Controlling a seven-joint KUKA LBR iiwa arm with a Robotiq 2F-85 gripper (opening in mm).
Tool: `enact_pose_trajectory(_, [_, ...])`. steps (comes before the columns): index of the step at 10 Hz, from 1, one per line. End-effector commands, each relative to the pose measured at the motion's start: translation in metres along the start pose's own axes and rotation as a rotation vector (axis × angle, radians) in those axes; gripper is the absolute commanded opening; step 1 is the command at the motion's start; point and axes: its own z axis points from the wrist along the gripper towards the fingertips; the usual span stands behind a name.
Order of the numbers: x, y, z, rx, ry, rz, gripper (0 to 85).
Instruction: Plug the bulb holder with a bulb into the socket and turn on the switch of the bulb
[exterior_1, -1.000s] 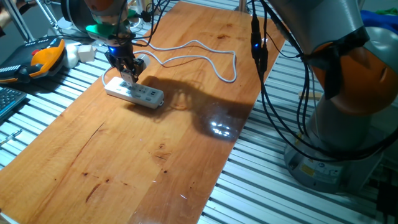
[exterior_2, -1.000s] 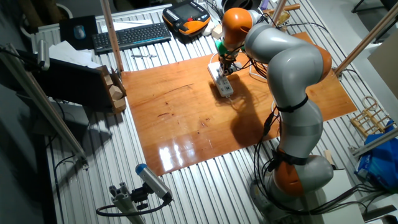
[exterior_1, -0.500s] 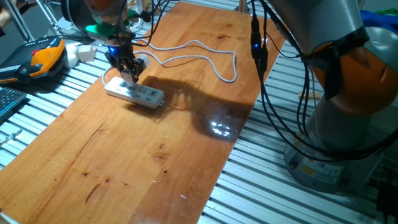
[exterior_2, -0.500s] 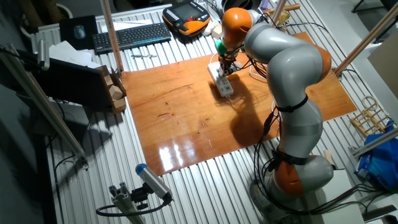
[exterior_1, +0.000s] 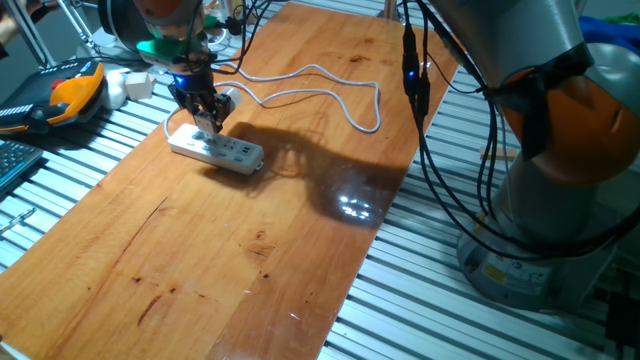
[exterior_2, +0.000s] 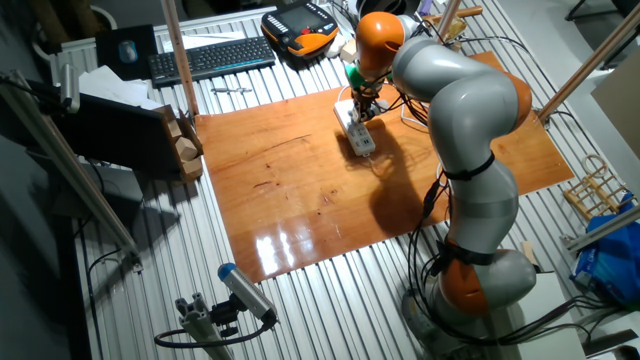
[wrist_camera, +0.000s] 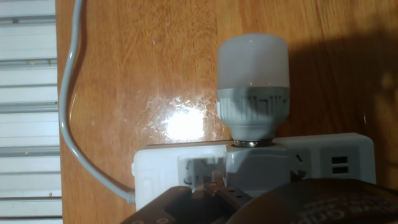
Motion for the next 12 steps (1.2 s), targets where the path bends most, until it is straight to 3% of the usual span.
enact_pose_trajectory(1, [-0.0002, 0.0, 0.0002, 0.001, 0.0, 0.0, 0.0])
enact_pose_trajectory(12, [-0.0001, -0.0006, 0.0018, 0.009, -0.003, 0.0, 0.0])
